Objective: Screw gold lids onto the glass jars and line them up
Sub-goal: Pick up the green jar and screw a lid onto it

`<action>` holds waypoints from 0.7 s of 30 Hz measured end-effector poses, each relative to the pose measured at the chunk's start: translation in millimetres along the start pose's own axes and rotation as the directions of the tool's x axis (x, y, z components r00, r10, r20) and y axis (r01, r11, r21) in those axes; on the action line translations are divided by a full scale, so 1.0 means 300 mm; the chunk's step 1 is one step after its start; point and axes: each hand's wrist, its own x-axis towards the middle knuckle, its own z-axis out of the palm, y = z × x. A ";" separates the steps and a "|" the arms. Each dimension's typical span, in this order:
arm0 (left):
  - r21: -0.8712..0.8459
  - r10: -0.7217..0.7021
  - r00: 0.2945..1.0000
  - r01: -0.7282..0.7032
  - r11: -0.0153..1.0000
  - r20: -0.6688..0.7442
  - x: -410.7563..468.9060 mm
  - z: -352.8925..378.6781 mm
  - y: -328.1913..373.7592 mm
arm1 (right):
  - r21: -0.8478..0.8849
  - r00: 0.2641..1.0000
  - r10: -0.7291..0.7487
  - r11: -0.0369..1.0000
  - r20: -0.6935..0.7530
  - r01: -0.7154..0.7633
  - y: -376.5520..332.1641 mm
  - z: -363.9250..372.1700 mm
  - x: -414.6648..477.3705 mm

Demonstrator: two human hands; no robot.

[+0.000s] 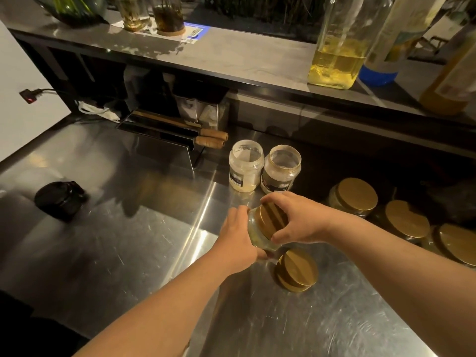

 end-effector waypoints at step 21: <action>-0.018 -0.021 0.999 0.022 1.000 0.039 -0.002 -0.005 0.003 | -0.060 0.893 0.449 0.891 -0.033 -0.450 -0.090 -0.025 0.015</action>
